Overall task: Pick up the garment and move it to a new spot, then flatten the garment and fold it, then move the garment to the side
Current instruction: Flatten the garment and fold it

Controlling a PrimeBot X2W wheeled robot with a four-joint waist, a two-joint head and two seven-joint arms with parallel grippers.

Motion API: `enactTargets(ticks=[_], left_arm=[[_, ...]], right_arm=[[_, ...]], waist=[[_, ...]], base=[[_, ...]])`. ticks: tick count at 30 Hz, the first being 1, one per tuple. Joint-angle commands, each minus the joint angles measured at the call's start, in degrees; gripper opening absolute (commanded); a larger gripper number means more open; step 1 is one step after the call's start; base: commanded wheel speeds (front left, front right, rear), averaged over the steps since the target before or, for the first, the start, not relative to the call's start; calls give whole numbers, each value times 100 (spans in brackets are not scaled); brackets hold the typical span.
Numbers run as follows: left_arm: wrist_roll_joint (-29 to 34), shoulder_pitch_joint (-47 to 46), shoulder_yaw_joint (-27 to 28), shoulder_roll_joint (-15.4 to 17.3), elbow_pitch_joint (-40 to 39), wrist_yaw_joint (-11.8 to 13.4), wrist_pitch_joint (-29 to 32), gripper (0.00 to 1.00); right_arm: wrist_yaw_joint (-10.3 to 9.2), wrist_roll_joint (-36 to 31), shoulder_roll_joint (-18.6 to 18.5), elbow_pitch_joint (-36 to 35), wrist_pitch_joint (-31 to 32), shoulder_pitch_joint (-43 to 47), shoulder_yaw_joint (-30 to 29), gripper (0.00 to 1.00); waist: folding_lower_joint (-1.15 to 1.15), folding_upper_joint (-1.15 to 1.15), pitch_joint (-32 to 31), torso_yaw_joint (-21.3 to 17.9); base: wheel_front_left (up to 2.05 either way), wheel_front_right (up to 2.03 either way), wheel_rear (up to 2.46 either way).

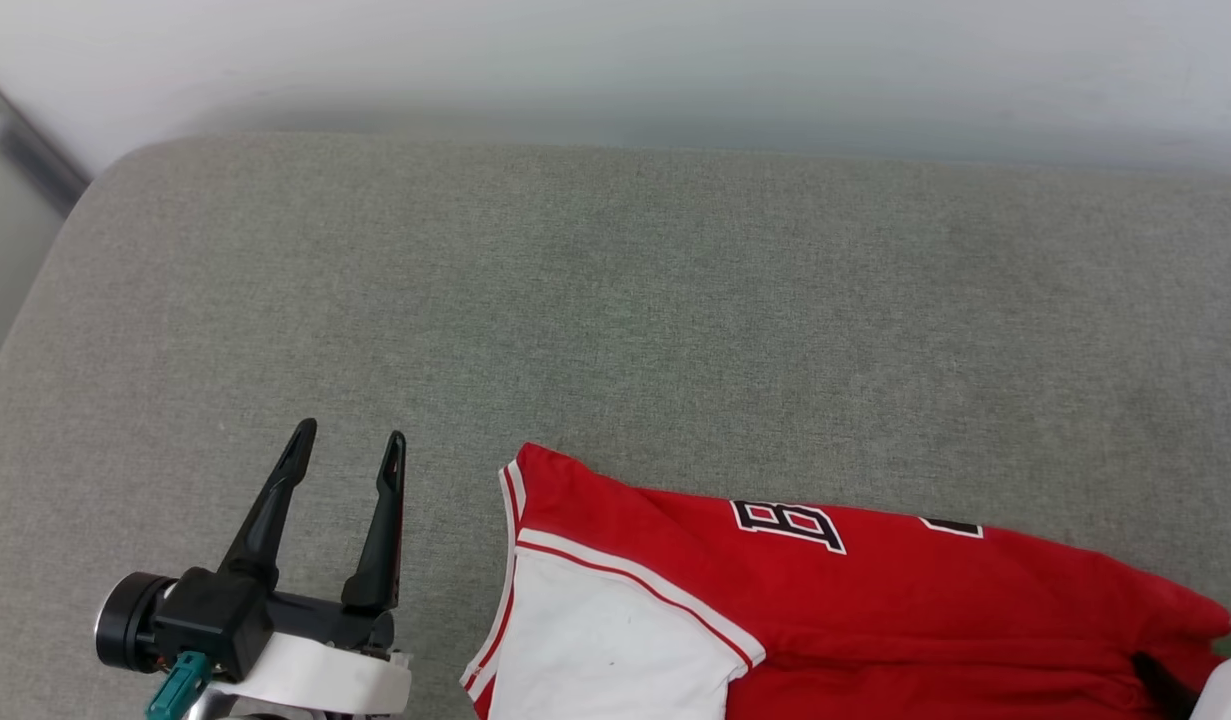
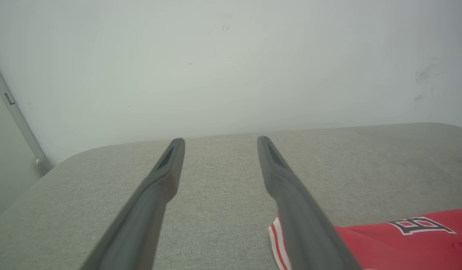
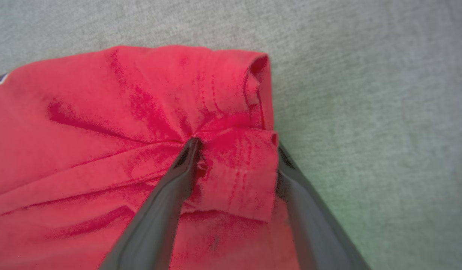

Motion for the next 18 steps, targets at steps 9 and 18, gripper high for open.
enactTargets(ticks=[9, 18], left_arm=[[347, 99, 89, -79, 151, -200, -12, 100], [429, 150, 183, -156, 106, -254, -12, 100]], right_arm=[[43, 70, -272, -20, -166, 276, 547, 0], [35, -207, -944, -95, -257, 208, -100, 0]], waist=[[0, 0, -183, -116], [0, 0, -292, -222]], base=[[0, 0, 0], [0, 0, 0]])
